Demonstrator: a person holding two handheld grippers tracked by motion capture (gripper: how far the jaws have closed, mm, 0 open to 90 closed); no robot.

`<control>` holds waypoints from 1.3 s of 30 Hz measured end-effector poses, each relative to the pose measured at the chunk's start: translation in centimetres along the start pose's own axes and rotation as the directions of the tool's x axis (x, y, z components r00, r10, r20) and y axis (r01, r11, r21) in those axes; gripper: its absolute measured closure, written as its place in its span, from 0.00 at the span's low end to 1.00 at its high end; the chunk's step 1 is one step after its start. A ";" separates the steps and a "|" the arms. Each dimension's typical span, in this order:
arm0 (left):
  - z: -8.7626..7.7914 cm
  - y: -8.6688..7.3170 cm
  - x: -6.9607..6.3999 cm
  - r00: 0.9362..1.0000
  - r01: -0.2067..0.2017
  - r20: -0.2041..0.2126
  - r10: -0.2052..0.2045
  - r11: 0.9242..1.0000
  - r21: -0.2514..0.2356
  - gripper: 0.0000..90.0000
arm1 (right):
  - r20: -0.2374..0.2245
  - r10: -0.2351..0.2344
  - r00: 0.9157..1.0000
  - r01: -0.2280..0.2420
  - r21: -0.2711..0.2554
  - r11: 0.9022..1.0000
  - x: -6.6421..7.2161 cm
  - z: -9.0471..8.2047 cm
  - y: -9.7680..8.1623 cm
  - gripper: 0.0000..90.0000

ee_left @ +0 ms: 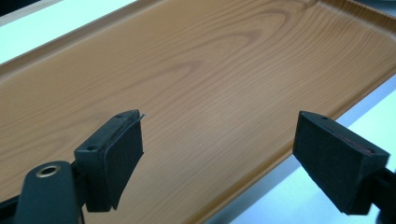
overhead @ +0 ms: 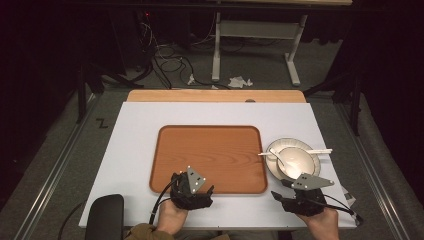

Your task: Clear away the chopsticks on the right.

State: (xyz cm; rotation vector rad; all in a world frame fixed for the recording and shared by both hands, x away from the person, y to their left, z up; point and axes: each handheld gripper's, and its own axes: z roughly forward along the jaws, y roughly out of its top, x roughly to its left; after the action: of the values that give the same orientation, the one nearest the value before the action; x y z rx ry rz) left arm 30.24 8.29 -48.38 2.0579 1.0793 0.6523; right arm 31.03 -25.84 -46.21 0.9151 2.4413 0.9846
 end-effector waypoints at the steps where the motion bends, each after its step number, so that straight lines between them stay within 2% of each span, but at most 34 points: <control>1: 0.0 0.0 0.0 1.000 -0.002 -0.001 0.002 1.000 0.001 0.18 | 0.000 0.000 1.000 0.000 0.000 1.000 0.0 0.0 0.0 0.52; 15: 0.4 0.3 -0.5 1.000 -0.025 0.018 0.025 1.000 -0.002 0.18 | 0.052 0.017 0.999 -0.016 -0.010 1.000 -0.2 -1.1 -0.5 0.53; 17: 0.5 0.3 -0.5 0.999 -0.028 0.022 0.028 1.000 -0.001 0.18 | 0.050 0.030 0.998 -0.028 -0.029 0.999 -0.3 -1.5 -0.7 0.54; 19: 0.6 0.4 -0.6 0.999 -0.034 0.030 0.034 0.999 -0.003 0.18 | 0.056 0.066 0.996 -0.064 -0.033 0.997 -0.7 -1.9 -1.1 0.54; 21: 0.7 0.6 -0.7 0.999 -0.038 0.038 0.038 0.999 -0.009 0.18 | 0.074 0.101 0.992 -0.098 -0.048 0.994 -1.1 -2.5 -1.4 0.54; 23: 0.8 0.7 -0.8 0.998 -0.042 0.042 0.042 0.999 -0.009 0.18 | 0.102 0.145 0.984 -0.138 -0.071 0.988 -1.4 -3.3 -2.0 0.55; 24: 0.9 0.7 -0.8 0.998 -0.043 0.046 0.044 0.999 -0.010 0.18 | 0.102 0.145 0.984 -0.138 -0.071 0.988 -1.4 -3.3 -2.0 0.55; 27: 1.1 0.9 -1.0 0.997 -0.054 0.058 0.055 0.998 -0.011 0.18 | 0.100 0.192 0.976 -0.184 -0.088 0.979 -1.5 -3.9 -2.4 0.55; 30: 1.3 1.1 -1.1 0.996 -0.063 0.065 0.064 0.998 -0.010 0.18 | 0.127 0.197 0.972 -0.186 -0.095 0.978 -1.5 -4.5 -2.7 0.55; 31: 1.4 1.2 -1.2 0.996 -0.064 0.068 0.065 0.998 -0.011 0.18 | 0.152 0.193 0.969 -0.180 -0.097 0.979 -1.4 -4.8 -2.9 0.56; 33: 1.5 1.3 -1.3 0.995 -0.071 0.071 0.072 0.997 -0.013 0.18 | 0.157 0.200 0.967 -0.186 -0.099 0.978 -1.4 -5.0 -3.0 0.56; 35: 1.6 1.3 -1.4 0.994 -0.075 0.076 0.075 0.997 -0.014 0.18 | 0.171 0.223 0.960 -0.207 -0.108 0.972 -1.5 -5.3 -3.3 0.56; 36: 1.6 1.4 -1.4 0.994 -0.077 0.077 0.078 0.997 -0.014 0.18 | 0.189 0.242 0.952 -0.223 -0.116 0.968 -1.8 -5.7 -3.5 0.57; 37: 1.6 1.4 -1.4 0.994 -0.078 0.077 0.079 0.997 -0.015 0.18 | 0.189 0.242 0.952 -0.223 -0.116 0.968 -1.8 -5.7 -3.5 0.57; 38: 1.6 1.4 -1.4 0.994 -0.078 0.077 0.079 0.997 -0.015 0.18 | 0.208 0.255 0.944 -0.231 -0.135 0.964 -2.2 -6.0 -3.7 0.58; 39: 1.6 1.4 -1.4 0.994 -0.079 0.076 0.080 0.997 -0.013 0.18 | 0.208 0.255 0.944 -0.231 -0.135 0.964 -2.2 -6.0 -3.7 0.58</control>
State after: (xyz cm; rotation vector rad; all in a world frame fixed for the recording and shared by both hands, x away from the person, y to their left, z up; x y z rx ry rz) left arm 31.35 6.01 -48.47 2.1080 0.9531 0.6117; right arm 27.83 -32.27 -44.54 1.2394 2.1026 1.0228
